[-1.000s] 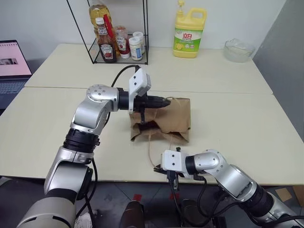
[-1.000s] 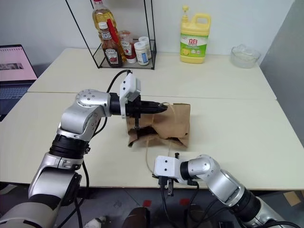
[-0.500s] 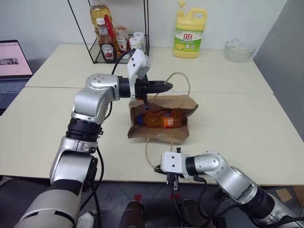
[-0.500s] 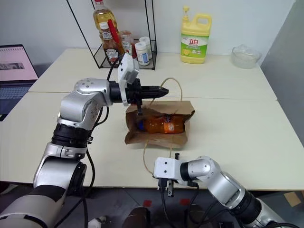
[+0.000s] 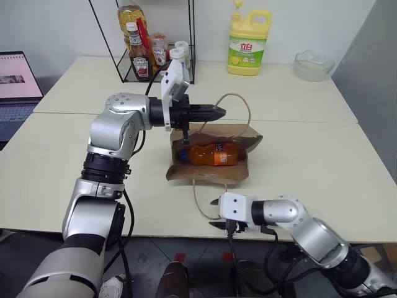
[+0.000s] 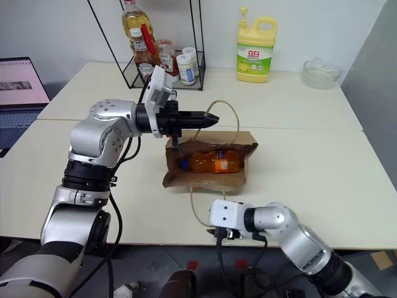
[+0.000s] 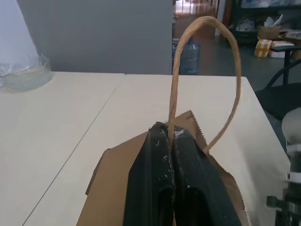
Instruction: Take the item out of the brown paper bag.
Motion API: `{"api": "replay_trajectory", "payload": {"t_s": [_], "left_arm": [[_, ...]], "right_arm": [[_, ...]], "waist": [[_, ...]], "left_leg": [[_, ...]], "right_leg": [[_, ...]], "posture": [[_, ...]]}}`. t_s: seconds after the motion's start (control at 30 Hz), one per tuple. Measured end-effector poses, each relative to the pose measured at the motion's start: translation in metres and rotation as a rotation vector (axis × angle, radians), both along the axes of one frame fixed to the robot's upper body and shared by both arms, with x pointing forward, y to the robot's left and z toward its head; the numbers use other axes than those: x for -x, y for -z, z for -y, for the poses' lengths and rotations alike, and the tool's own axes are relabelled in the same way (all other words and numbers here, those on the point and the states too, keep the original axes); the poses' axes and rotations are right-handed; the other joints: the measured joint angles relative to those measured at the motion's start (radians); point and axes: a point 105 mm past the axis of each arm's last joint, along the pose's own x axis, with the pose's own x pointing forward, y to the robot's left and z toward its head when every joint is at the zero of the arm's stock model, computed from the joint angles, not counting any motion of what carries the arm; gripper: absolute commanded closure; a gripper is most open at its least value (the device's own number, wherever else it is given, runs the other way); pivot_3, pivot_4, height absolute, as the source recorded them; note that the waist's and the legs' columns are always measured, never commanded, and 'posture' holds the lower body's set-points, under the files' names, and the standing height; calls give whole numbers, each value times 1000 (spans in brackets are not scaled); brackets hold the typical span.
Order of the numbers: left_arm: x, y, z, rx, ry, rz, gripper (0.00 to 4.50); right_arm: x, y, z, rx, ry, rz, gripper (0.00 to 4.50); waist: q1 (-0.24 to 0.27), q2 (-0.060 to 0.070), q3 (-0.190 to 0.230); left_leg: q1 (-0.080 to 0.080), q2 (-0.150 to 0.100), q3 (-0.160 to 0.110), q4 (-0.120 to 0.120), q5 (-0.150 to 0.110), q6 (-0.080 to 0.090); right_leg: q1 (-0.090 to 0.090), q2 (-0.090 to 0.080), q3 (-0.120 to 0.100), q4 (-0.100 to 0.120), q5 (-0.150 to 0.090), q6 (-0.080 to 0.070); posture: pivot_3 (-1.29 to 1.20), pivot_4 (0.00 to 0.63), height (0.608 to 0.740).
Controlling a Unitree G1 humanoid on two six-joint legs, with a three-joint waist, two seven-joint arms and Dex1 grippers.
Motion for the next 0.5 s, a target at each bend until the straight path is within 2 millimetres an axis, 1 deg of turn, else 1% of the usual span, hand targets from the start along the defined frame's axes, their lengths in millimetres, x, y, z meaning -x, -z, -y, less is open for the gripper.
{"api": "replay_trajectory", "payload": {"t_s": [0.03,0.1,0.17,0.27,0.33,0.5], "left_arm": [[0,0,0,0,2,1,4500],[1,0,1,0,12,3,4500],[1,0,1,-1,16,1,4500],[1,0,0,0,16,1,4500],[1,0,0,2,15,1,4500],[0,1,0,9,16,5,4500]], "right_arm": [[1,-7,0,-14,-2,9,1834],[7,-29,2,-69,-11,6,1834],[13,-44,7,-96,-18,-4,1834],[19,-56,17,-115,-10,-54,1834],[20,-66,21,-166,8,-86,1834],[6,-101,6,-308,29,-35,1834]], "waist": [[0,0,0],[0,0,0],[0,0,0],[1,0,0],[0,0,0],[-3,0,0]], "left_leg": [[0,0,0,0,0,0],[0,0,0,0,0,0],[0,0,0,0,0,0],[0,0,0,0,0,0],[0,0,0,0,0,0],[0,0,0,-1,0,0]], "right_leg": [[0,0,0,0,0,0],[0,0,0,0,0,0],[0,0,0,0,0,0],[0,0,0,0,0,0],[0,0,0,0,0,0],[-1,0,0,0,0,0]], "posture": [[0,150,740],[0,150,740],[0,150,740],[0,150,740],[0,150,740],[0,150,740]]}}
